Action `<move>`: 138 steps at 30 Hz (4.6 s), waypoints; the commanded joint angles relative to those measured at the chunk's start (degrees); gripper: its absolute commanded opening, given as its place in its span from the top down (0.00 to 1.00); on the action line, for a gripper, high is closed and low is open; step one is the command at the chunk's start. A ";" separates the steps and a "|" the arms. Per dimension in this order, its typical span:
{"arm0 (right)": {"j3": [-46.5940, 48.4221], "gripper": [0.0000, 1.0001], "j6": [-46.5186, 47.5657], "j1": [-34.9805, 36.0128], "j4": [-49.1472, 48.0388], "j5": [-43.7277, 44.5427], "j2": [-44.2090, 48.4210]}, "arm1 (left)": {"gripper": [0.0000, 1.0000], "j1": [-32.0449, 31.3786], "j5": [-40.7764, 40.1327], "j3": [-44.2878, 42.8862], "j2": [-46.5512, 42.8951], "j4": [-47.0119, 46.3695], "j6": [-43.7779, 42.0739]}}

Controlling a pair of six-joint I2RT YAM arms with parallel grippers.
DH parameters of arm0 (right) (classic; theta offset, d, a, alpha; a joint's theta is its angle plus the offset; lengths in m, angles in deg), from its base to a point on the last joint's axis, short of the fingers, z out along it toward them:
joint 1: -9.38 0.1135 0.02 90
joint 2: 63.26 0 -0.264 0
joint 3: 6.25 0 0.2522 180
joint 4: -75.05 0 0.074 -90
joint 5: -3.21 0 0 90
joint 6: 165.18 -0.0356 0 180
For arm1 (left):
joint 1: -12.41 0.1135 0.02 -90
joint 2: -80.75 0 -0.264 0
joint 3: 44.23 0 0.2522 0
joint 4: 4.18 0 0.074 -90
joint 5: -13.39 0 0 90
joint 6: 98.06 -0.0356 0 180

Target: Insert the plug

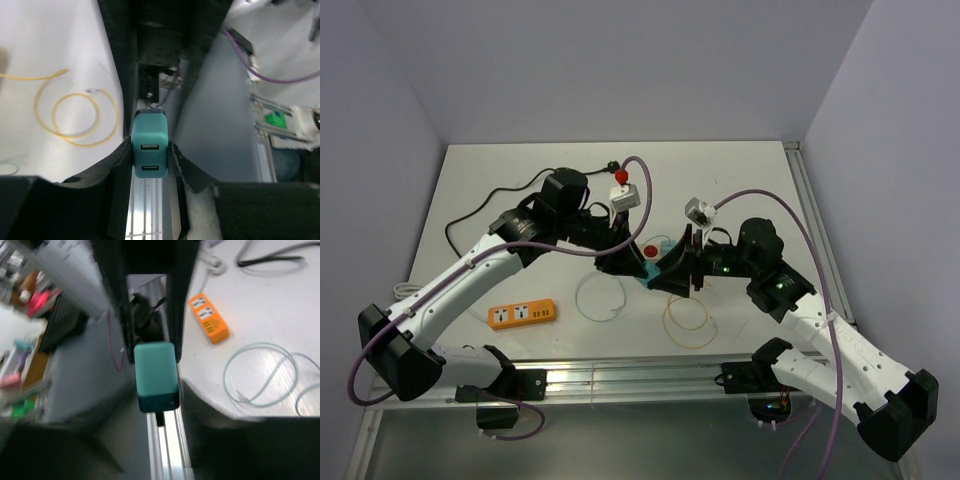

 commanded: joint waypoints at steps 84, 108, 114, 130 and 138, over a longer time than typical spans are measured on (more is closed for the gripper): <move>0.55 0.17 -2.54 -2.63 31.08 56.37 20.83 | 1.00 -2.25 -37.44 -15.16 34.22 2.67 -34.84; -0.16 0.17 -2.55 -2.71 30.55 56.28 20.31 | 1.00 -2.25 -37.08 -16.39 38.00 5.39 -36.33; -0.16 0.16 -2.37 -2.71 30.46 56.37 20.39 | 1.00 -1.81 -38.31 -13.84 37.47 5.56 -40.81; -0.16 0.16 -3.16 -2.80 29.93 56.02 21.00 | 1.00 -1.19 -42.27 -18.06 42.22 6.62 -44.24; -0.16 0.16 -4.30 -2.80 29.76 59.09 24.17 | 1.00 -2.25 -42.63 -15.34 43.36 2.41 -44.69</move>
